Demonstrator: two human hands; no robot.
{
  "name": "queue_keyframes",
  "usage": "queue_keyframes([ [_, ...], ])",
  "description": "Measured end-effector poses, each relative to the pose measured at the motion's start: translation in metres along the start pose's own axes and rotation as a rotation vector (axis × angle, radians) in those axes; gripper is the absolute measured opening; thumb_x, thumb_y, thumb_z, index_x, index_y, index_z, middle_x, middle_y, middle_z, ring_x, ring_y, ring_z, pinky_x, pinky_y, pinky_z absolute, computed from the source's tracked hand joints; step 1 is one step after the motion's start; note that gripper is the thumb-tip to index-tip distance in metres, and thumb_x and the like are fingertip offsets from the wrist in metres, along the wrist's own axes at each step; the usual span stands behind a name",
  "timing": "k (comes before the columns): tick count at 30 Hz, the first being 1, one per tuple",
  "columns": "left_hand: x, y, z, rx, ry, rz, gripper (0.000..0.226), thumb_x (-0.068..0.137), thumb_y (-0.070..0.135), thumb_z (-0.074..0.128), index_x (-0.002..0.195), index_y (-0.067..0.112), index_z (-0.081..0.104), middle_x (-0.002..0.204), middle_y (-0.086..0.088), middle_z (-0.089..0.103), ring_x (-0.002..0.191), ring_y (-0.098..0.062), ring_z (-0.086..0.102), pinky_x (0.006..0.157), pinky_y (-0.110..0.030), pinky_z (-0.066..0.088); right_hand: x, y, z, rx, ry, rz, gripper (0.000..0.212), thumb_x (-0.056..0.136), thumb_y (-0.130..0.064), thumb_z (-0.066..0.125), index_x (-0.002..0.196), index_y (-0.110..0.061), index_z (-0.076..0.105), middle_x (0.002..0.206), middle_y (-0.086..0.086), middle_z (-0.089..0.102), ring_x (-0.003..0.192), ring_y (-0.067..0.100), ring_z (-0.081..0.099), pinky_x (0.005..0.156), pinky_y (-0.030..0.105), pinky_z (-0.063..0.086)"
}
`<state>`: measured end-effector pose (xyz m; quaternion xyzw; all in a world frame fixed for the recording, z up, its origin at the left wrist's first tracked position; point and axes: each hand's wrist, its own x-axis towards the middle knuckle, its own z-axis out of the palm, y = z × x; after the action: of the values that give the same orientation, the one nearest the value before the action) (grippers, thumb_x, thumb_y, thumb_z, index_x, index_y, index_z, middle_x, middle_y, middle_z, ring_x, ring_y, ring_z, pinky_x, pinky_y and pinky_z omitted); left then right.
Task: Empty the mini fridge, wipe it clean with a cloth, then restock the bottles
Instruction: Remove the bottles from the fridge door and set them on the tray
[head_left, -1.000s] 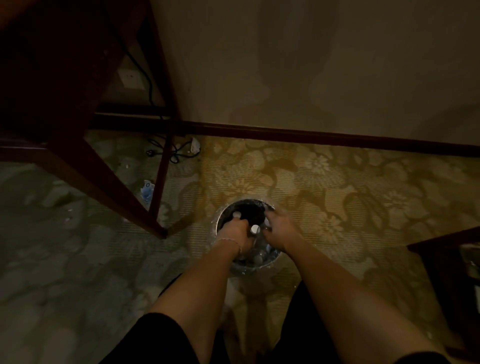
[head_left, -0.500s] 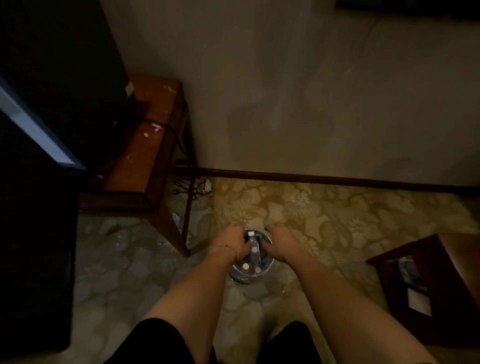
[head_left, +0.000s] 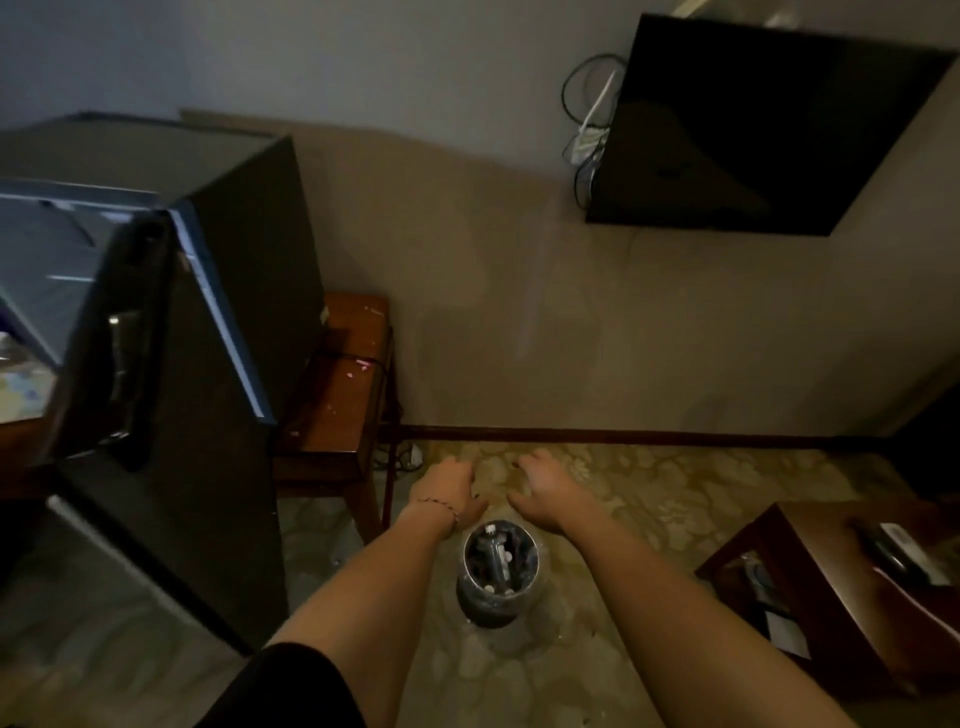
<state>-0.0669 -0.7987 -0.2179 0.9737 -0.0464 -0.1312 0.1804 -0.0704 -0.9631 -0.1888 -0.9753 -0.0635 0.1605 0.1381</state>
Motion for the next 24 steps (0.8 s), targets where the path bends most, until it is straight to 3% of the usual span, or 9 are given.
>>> queue_keyframes([
  [8,-0.124,-0.041,-0.035,0.002,0.129,-0.101,0.042,0.091,0.042,0.057,0.126,0.02,0.053,0.13,-0.005,0.048,0.119,-0.026,0.048,0.097,-0.044,0.048,-0.082,-0.062,0.012,0.062,0.108,-0.172,0.06,0.094,-0.04,0.059,0.148,-0.02,0.039,0.145,0.0,0.038,0.126,0.022,0.05,0.1,0.039,0.048],
  [12,-0.189,-0.073,-0.041,-0.057,0.272,-0.188,0.037,0.09,0.042,0.057,0.122,0.023,0.053,0.122,-0.001,0.048,0.114,-0.022,0.047,0.092,-0.042,0.051,-0.114,-0.105,0.023,0.091,0.16,-0.289,0.057,0.099,-0.043,0.051,0.148,-0.018,0.039,0.144,-0.001,0.037,0.124,0.021,0.051,0.095,0.038,0.049],
  [21,-0.271,-0.138,-0.071,-0.044,0.369,-0.21,0.032,0.09,0.043,0.058,0.117,0.028,0.054,0.121,0.003,0.049,0.113,-0.019,0.05,0.092,-0.037,0.051,-0.147,-0.214,0.024,0.106,0.231,-0.444,0.064,0.099,-0.056,0.045,0.151,-0.021,0.033,0.15,-0.003,0.031,0.131,0.021,0.045,0.097,0.04,0.049],
  [24,-0.285,-0.17,-0.083,-0.036,0.388,-0.189,0.04,0.087,0.043,0.064,0.122,0.026,0.056,0.124,0.003,0.05,0.114,-0.017,0.048,0.09,-0.036,0.052,-0.155,-0.251,0.022,0.184,0.34,-0.502,0.071,0.096,-0.057,0.048,0.153,-0.021,0.026,0.154,-0.002,0.026,0.137,0.021,0.04,0.103,0.042,0.047],
])
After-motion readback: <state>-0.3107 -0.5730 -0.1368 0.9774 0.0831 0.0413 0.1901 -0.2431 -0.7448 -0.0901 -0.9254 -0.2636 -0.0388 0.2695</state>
